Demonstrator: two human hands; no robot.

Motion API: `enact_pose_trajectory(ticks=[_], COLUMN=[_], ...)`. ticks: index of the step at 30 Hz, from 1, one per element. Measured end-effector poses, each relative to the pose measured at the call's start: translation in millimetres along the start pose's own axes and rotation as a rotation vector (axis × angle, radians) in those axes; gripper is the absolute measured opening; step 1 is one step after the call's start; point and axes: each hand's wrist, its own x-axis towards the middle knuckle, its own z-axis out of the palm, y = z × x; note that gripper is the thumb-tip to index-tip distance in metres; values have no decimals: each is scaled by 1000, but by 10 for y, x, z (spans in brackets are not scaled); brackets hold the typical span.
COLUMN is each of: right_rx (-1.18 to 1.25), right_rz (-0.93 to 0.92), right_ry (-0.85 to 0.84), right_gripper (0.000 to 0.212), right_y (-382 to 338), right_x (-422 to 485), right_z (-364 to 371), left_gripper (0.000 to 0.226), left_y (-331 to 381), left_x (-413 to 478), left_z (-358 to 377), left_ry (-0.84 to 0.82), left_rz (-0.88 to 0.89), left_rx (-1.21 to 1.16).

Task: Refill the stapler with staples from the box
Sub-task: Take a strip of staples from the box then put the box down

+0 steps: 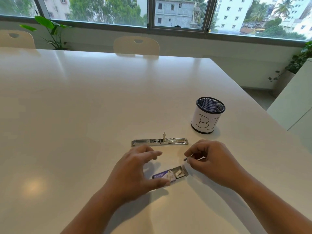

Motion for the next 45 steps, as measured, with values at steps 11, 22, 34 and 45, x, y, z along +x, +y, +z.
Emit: enact_pose_trajectory(ticks=[11,22,34,45], right_rx=[35,-9,2,457], right_rz=[71,16,60,247], right_ry=[-61,-28,-16,-190], right_gripper=[22,8,20,26], right_y=[28,56,11,20], right_x=[-56,-37,-31,-43], right_z=[60,92,133,58], left_gripper=[68,47,38,30], left_y=[33,53,-5,-8], left_x=[-109,-119,-101,-97], left_z=[-27,-3,-5,68], left_ry=[-98,-59,-35,63], left_rz=[19,-3,36,-27], left_rx=[87,75,-153,-577])
